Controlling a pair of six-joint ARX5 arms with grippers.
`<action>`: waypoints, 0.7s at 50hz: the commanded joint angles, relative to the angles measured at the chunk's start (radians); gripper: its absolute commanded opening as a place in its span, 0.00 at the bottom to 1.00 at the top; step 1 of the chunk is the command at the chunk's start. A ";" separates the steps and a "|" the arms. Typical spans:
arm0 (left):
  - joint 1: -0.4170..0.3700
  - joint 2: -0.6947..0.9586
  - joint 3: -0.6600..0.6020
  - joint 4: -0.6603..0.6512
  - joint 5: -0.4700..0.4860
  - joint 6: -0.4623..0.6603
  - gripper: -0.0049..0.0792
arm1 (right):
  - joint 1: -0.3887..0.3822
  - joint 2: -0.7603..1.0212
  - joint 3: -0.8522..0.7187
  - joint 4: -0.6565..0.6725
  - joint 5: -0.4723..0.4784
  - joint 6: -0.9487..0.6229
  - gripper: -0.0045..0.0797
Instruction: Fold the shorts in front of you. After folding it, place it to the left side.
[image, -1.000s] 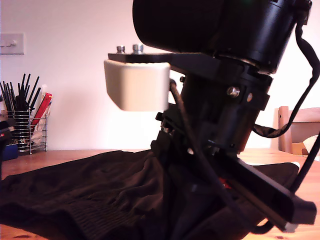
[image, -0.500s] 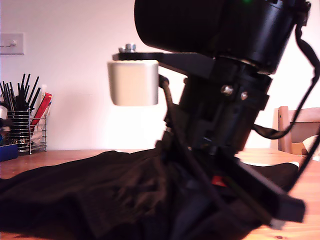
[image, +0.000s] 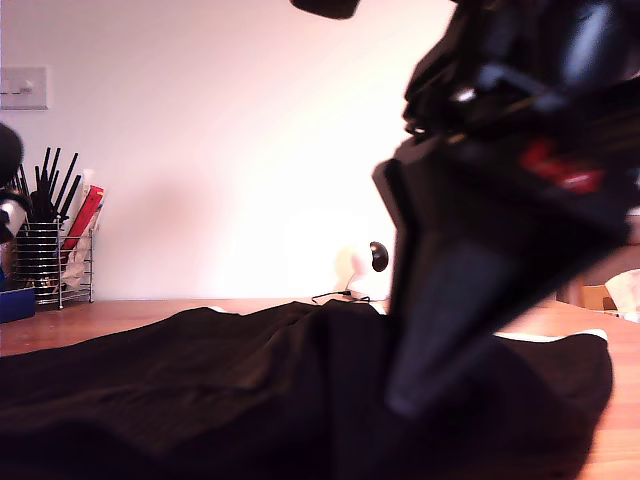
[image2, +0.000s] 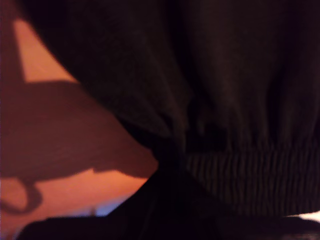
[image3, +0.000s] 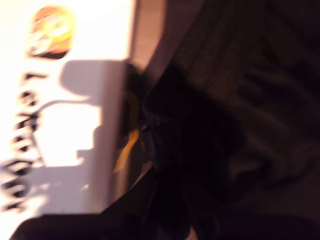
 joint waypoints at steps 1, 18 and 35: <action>0.001 -0.043 0.002 -0.026 -0.032 0.004 0.03 | 0.018 -0.024 -0.002 -0.038 -0.017 0.031 0.04; -0.047 -0.180 0.002 -0.175 -0.055 0.003 0.03 | 0.063 -0.119 -0.002 -0.097 -0.087 0.133 0.04; -0.066 -0.267 0.002 -0.190 -0.055 0.003 0.03 | 0.064 -0.216 -0.002 -0.167 -0.127 0.185 0.04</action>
